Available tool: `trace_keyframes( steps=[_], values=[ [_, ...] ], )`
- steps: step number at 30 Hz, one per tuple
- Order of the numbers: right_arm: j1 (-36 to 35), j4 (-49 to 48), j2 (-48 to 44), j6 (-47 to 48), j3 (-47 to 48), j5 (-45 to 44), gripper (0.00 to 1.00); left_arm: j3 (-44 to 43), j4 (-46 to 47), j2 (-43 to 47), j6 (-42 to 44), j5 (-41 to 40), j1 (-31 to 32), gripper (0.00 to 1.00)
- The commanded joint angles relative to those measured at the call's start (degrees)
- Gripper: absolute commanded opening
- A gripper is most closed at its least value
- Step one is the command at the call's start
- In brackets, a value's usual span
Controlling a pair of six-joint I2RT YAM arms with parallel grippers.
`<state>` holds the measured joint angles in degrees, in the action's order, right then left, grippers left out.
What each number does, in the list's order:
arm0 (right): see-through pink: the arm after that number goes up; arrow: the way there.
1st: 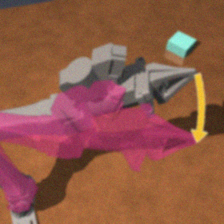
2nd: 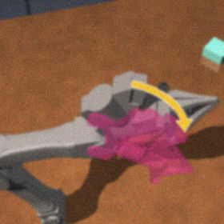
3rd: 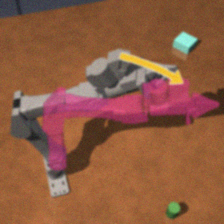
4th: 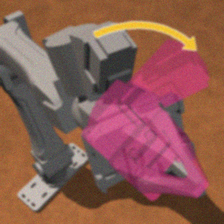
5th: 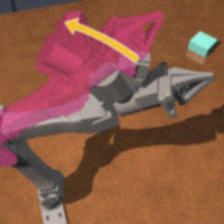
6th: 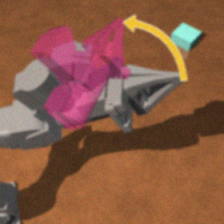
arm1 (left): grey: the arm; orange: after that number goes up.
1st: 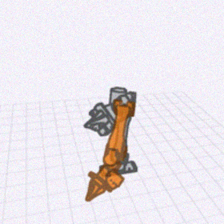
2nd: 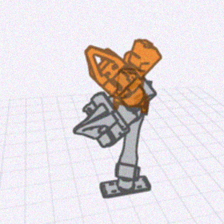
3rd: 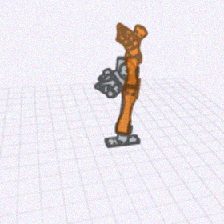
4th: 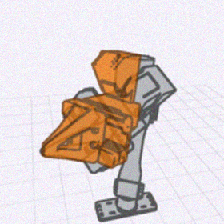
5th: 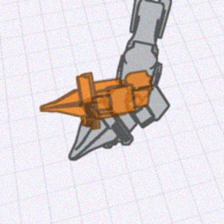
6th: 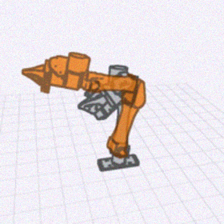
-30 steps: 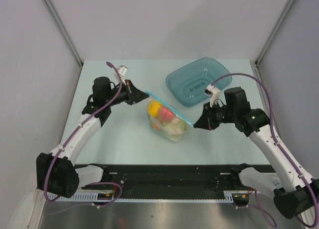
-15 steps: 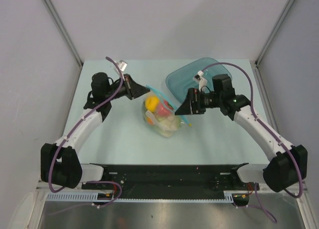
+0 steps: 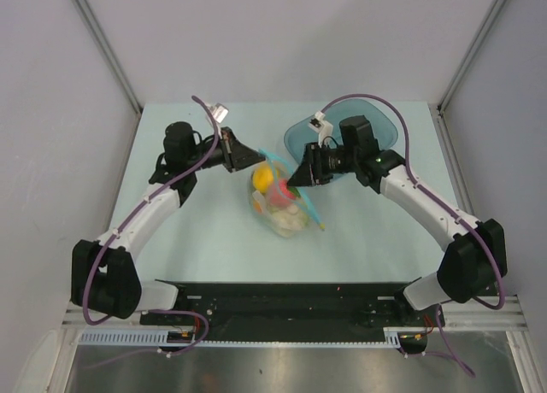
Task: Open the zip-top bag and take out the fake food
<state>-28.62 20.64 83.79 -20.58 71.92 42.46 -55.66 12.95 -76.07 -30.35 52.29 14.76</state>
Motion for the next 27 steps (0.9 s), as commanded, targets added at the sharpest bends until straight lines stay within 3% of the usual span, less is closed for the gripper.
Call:
trace_keyframes(
  steps=[1, 2, 4, 5, 9, 12, 16, 19, 20, 22, 24, 25, 26, 27],
  values=[
    [-0.2, -1.8, 0.2, 0.8, 2.5, -3.6, 0.22, -5.6, -7.9, 1.0, 1.8, -7.3, 0.4, 0.12],
    [-0.3, -1.7, -0.2, 0.5, 2.5, -4.3, 0.01, -7.3, -13.2, 1.6, 2.5, -12.5, 0.3, 0.57],
    [-0.6, -1.6, -0.8, -0.2, 2.5, -6.9, 0.0, -11.4, -28.4, 4.0, 1.8, -28.3, 2.1, 0.85],
    [-1.0, -1.3, -0.9, -0.8, 2.5, -7.7, 0.0, -11.8, -31.4, 5.0, 1.4, -32.0, 3.3, 1.0],
    [-1.7, 0.5, -1.2, -0.7, 2.5, -9.0, 0.0, -13.4, -38.4, 8.0, -1.7, -43.7, 13.3, 1.0],
    [-1.7, 1.2, -1.2, -0.2, 2.5, -9.0, 0.0, -15.8, -43.3, 5.2, -2.7, -50.3, 19.1, 1.0],
    [-1.7, 1.8, -1.7, 0.5, 2.5, -8.3, 0.0, -19.6, -45.6, 0.7, -2.6, -54.4, 22.0, 0.96],
    [-1.8, 2.6, -1.9, 1.2, 2.5, -8.4, 0.0, -24.3, -49.7, -3.0, -2.3, -58.3, 22.5, 0.84],
    [-1.7, 2.6, -1.9, 1.3, 2.5, -8.4, 0.0, -25.9, -52.0, -4.2, -2.4, -59.9, 22.5, 0.76],
    [-1.7, 2.6, -2.2, 1.5, 2.5, -8.6, 0.0, -29.2, -56.0, -7.4, -2.2, -60.4, 22.5, 0.73],
    [-1.7, 2.8, -2.4, 1.9, 2.5, -8.5, 0.0, -29.9, -56.5, -8.8, -1.9, -58.7, 22.5, 0.57],
    [-1.8, 3.1, -2.5, 2.2, 2.6, -8.7, 0.0, -29.8, -56.4, -9.0, -1.8, -58.4, 22.5, 0.44],
    [-1.6, 3.3, -2.5, 2.4, 2.6, -9.2, 0.03, -29.9, -56.7, -9.0, -1.9, -58.5, 22.5, 0.22],
    [-1.5, 4.4, -2.7, 2.8, 2.6, -10.1, 0.06, -30.0, -57.4, -8.8, -1.8, -58.5, 22.5, 0.12]
  ],
)
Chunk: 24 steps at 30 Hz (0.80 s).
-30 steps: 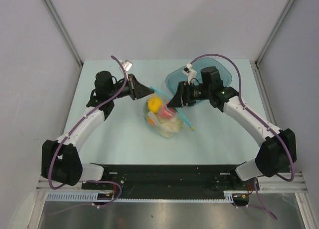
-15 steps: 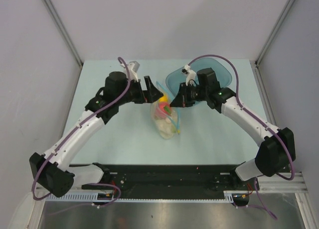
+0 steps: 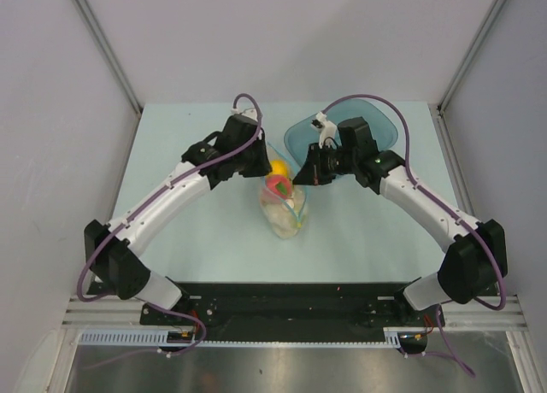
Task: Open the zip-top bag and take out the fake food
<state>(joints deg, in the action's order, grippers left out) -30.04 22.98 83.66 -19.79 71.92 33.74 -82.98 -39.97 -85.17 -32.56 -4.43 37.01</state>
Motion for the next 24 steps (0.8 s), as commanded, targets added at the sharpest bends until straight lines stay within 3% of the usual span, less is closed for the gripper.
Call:
trace_keyframes(
  steps=[1, 2, 5, 9, 15, 17, 22, 24],
  values=[
    [0.1, 2.8, -2.6, 2.4, 2.5, -3.7, 0.11, -2.6, -4.4, 1.4, 0.8, -0.9, 0.3, 0.02],
    [0.9, 3.6, -3.0, 3.0, 2.5, -4.9, 0.26, -2.2, -3.6, 2.1, 2.6, 1.3, 0.2, 0.0],
    [2.3, 5.7, -3.2, 4.2, 2.5, -6.4, 0.47, 1.1, 4.5, 6.5, 3.7, 13.2, 0.3, 0.0],
    [2.9, 7.2, -3.2, 4.9, 2.6, -6.2, 0.56, 5.7, 11.1, 11.0, -2.7, 16.8, 0.4, 0.0],
    [3.0, 8.7, -2.4, 4.3, 2.6, -5.6, 0.57, -1.4, -2.3, 9.7, -7.5, 10.8, 0.4, 0.0],
    [3.0, 10.1, -2.6, 4.8, 2.6, -5.6, 0.65, -2.8, -4.3, 8.3, -8.0, 10.4, 0.4, 0.0],
    [4.3, 13.2, -5.5, 4.8, 2.6, -7.4, 0.92, 0.7, 0.4, 5.5, -7.8, 11.6, 0.5, 0.0],
    [4.2, 14.4, -7.8, 5.0, 3.1, -8.4, 0.98, 1.1, 1.6, 4.2, -7.0, 11.7, 0.5, 0.0]
  ],
)
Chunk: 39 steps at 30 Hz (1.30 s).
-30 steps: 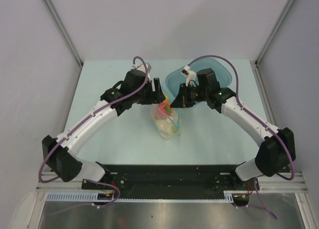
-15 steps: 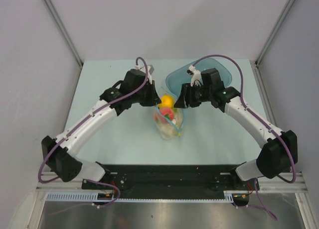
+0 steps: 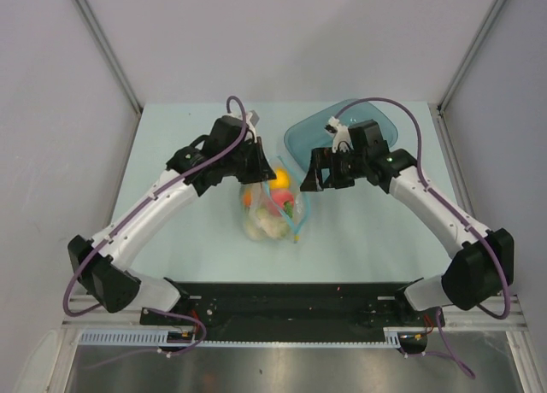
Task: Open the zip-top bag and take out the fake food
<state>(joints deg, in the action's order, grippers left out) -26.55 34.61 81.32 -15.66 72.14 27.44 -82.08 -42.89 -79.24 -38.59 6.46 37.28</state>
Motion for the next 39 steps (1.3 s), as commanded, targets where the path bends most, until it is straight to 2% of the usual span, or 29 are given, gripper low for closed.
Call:
trace_keyframes(
  steps=[1, 3, 5, 6, 8, 10, 12, 15, 20, 24, 27, 30, 33, 34, 37, 38, 39],
  values=[
    [0.4, 3.0, -6.3, 1.0, 3.3, -2.8, 1.0, 0.2, 5.0, -2.7, -0.6, 1.0, 0.3, 0.0],
    [-1.7, 2.0, -7.8, -0.2, 3.5, -3.0, 0.99, 0.3, 6.9, -3.6, -0.3, 1.5, 0.3, 0.0],
    [-5.3, -0.6, -7.7, -2.1, 3.6, -2.9, 0.89, -0.2, 8.3, -4.3, -0.4, 2.2, 0.3, 0.0],
    [-6.8, -1.5, -7.1, -2.4, 3.6, -2.7, 0.79, -0.4, 8.4, -4.4, -0.5, 2.3, 0.3, 0.0],
    [-9.2, -3.3, -5.7, -3.6, 3.5, -2.8, 0.76, -1.1, 8.4, -4.9, -0.5, 2.3, 0.3, 0.0],
    [-9.7, -3.8, -4.7, -3.8, 3.5, -3.3, 0.78, -1.4, 8.1, -4.7, -0.3, 2.5, 0.3, 0.0],
    [-9.8, -3.8, -3.1, -1.7, 3.3, -4.5, 0.87, -1.3, 8.0, -4.3, -0.3, 2.3, 0.3, 0.0],
    [-9.9, -3.7, -1.0, 0.2, 3.0, -5.8, 0.92, -1.1, 7.4, -3.9, 0.0, 2.2, 0.3, 0.0],
    [-10.9, -5.8, 0.5, -0.8, 1.9, -5.0, 0.92, -0.2, 8.7, -3.4, -0.9, 3.6, 0.3, 0.0],
    [-12.0, -6.2, 1.6, -0.9, 0.5, -6.1, 0.86, -0.1, 9.6, -3.6, -1.3, 4.5, 0.3, 0.0],
    [-12.0, -6.6, 2.2, -0.8, -0.8, -6.3, 0.86, -0.1, 9.8, -3.6, -1.4, 4.7, 0.3, 0.0],
    [-12.4, -7.1, 2.4, 0.3, -2.0, -7.7, 0.91, 0.0, 9.9, -3.5, -1.6, 4.9, 0.3, 0.0],
    [-12.8, -6.7, 3.4, 1.6, -2.4, -9.0, 0.89, 1.0, 10.8, -3.0, -2.2, 5.1, 0.3, 0.0],
    [-12.8, -6.7, 3.4, 1.7, -2.4, -9.1, 0.86, 1.2, 10.9, -3.0, -2.3, 5.2, 0.3, 0.0],
    [-13.0, -7.5, 3.1, 1.7, -2.5, -8.8, 0.64, 1.3, 10.4, -2.9, -2.4, 4.8, 0.3, 0.01],
    [-13.0, -7.7, 2.5, 1.7, -2.5, -8.8, 0.5, 1.4, 10.3, -2.8, -2.4, 4.4, 0.3, 0.0],
    [-13.0, -8.2, 2.2, 1.7, -2.5, -8.9, 0.42, 1.5, 10.1, -2.7, -2.4, 3.9, 0.3, 0.0]
  ],
)
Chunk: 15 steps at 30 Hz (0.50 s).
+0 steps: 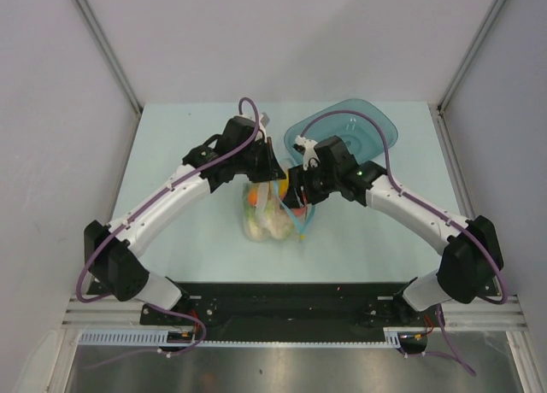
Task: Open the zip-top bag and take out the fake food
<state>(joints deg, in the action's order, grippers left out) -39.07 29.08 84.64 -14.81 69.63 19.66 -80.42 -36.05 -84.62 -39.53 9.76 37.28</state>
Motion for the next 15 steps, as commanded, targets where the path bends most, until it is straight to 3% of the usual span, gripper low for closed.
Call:
trace_keyframes(
  steps=[1, 2, 4, 9, 15],
  values=[
    [-0.5, -2.9, -1.8, 0.8, 0.0, -1.1, 0.34, -0.2, 3.0, 2.9, -1.4, -0.7, 0.3, 0.0],
    [-0.5, -3.3, -2.9, 0.8, 0.0, -1.1, 0.19, -0.3, 2.6, 3.0, -1.3, -1.7, 0.3, 0.0],
    [-0.5, -5.8, -5.9, 0.3, 0.0, -1.7, 0.02, -0.4, 0.3, 3.0, -1.1, -6.0, 0.3, 0.0],
    [0.8, -8.8, -15.4, -0.1, 0.0, -8.0, 0.0, 0.4, -2.4, 3.5, -1.3, -11.2, 0.2, 0.0],
    [7.2, -13.6, -17.5, -0.9, -0.4, -15.0, 0.0, 1.9, -3.1, 4.7, -2.0, -12.6, 0.2, 0.0]
  ],
)
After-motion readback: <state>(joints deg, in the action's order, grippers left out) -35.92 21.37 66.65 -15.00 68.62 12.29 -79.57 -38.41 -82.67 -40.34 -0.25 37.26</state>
